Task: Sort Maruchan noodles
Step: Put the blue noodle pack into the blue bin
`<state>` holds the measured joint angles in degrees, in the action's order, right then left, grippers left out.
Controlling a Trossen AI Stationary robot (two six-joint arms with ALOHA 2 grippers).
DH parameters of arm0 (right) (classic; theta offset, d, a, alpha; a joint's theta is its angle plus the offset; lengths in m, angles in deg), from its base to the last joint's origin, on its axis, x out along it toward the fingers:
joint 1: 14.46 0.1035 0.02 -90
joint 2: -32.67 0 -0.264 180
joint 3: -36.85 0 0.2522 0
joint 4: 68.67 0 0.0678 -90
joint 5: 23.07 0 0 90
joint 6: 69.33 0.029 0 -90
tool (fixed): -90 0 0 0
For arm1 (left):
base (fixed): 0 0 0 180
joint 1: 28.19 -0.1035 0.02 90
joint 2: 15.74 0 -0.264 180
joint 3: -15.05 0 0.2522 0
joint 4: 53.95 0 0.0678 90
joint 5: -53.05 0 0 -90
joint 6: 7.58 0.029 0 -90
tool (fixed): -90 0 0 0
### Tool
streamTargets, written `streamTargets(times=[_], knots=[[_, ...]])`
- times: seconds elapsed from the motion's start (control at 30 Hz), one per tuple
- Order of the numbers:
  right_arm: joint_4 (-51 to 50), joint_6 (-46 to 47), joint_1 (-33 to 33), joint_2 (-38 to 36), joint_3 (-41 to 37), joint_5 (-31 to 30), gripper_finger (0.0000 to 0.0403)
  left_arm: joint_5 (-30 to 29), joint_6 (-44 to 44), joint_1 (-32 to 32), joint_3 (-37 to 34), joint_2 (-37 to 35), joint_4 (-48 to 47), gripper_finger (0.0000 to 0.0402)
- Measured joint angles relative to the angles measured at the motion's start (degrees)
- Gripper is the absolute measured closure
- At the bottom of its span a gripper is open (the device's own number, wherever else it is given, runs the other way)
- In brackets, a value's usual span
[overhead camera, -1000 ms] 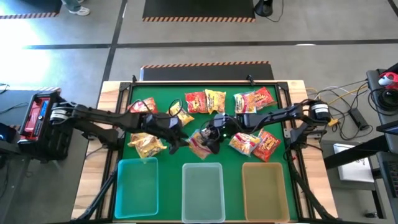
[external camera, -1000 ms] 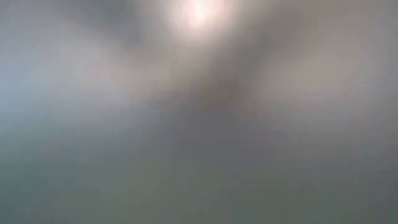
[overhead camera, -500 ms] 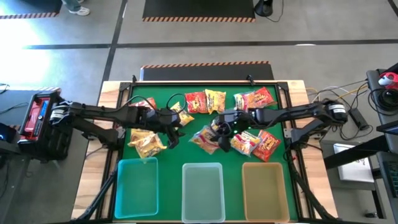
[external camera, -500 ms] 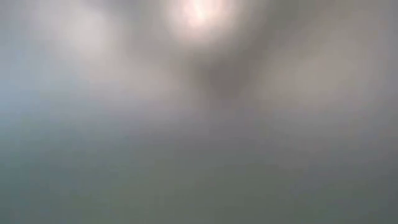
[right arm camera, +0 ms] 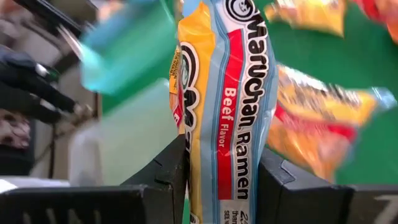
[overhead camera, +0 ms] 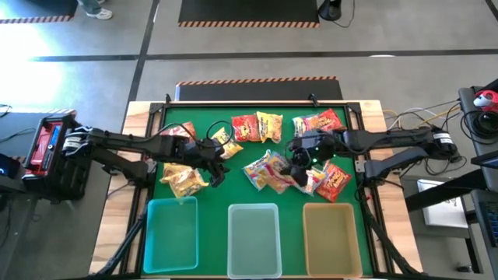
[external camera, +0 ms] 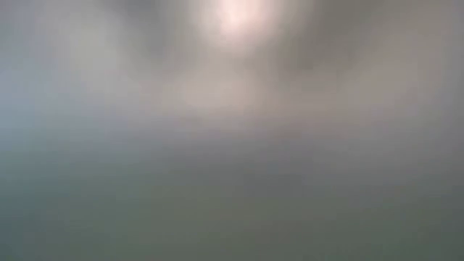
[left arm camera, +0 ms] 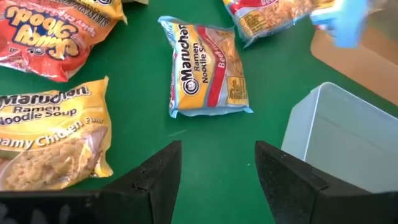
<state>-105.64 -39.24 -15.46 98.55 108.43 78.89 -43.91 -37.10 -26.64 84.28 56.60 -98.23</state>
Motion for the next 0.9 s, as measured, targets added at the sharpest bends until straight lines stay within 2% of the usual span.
streamTargets(times=[0.1, 0.27, 0.43, 0.57, 0.73, 0.9], knots=[[6.2, -0.3, 0.4, 1.7, 0.0, 0.0, 0.0296, 0.1, 0.1, 0.7, -1.2, 0.0, 4.7, 0.0216], [8.6, -1.6, 0.3, 3.4, 0.0, 0.0, 0.0296, 3.3, 2.7, 3.2, -3.1, -0.7, 14.1, 0.0216], [11.5, -4.2, 0.4, 3.6, 0.0, -0.5, 0.0296, 0.4, 3.9, 4.9, -4.7, -1.1, 18.6, 0.0216], [12.0, -5.7, 0.2, 3.6, 0.0, -2.8, 0.0296, -0.3, 3.3, 6.3, -11.4, -2.0, 35.5, 0.0216], [12.2, -7.3, 0.2, 3.6, 0.0, -5.2, 0.0296, -5.3, -1.1, 6.9, -23.1, -3.3, 59.1, 0.0216], [13.7, -8.4, 0.2, 3.6, 0.0, -6.3, 0.0296, -6.1, -6.6, 6.9, -29.3, -2.7, 70.1, 0.0216]])
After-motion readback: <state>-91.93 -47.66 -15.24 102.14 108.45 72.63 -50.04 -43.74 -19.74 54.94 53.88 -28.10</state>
